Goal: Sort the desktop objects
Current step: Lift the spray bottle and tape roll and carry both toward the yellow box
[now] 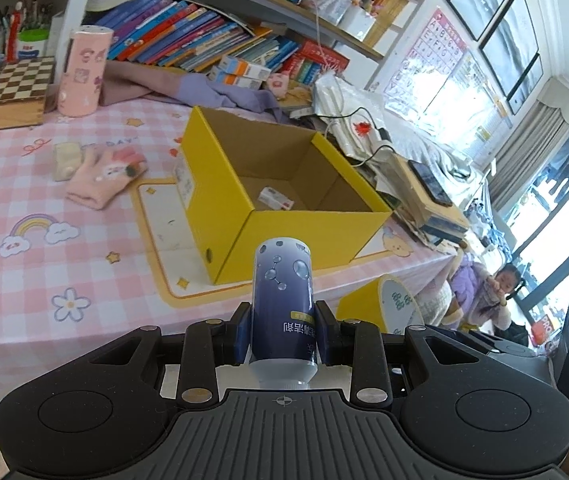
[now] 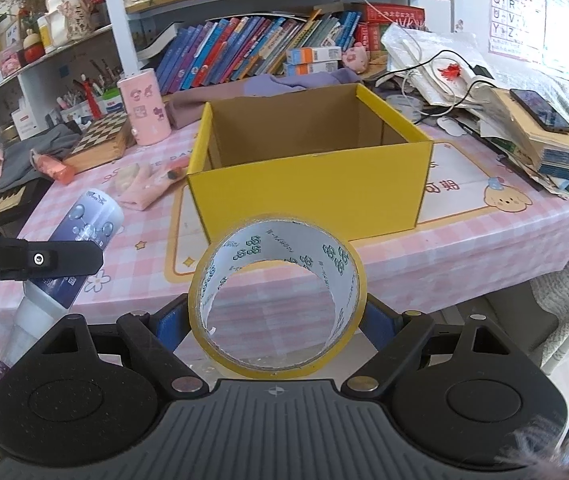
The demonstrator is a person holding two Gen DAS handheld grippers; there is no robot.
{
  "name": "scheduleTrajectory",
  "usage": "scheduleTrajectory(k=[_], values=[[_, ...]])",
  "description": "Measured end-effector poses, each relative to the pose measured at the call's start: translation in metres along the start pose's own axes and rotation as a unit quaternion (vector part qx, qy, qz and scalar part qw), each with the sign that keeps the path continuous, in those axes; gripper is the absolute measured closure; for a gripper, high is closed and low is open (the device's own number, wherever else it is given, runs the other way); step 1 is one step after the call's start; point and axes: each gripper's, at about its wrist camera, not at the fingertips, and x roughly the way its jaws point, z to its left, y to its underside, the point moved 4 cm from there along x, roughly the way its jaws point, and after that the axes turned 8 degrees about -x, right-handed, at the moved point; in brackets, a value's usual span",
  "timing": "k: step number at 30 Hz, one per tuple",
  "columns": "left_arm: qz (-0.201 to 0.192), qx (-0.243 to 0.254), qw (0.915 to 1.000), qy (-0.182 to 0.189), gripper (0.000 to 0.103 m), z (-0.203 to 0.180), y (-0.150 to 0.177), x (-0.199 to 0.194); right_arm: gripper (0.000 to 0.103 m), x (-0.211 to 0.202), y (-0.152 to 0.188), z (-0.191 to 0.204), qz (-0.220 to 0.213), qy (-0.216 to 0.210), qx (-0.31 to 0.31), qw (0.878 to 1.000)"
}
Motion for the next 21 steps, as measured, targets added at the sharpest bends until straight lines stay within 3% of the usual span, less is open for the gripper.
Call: scheduleTrajectory(k=[21], values=[[-0.023, 0.024, 0.999, 0.03, 0.072, -0.039, -0.035, 0.026, 0.017, 0.004, -0.029, -0.038, -0.03, 0.01, 0.002, 0.999]])
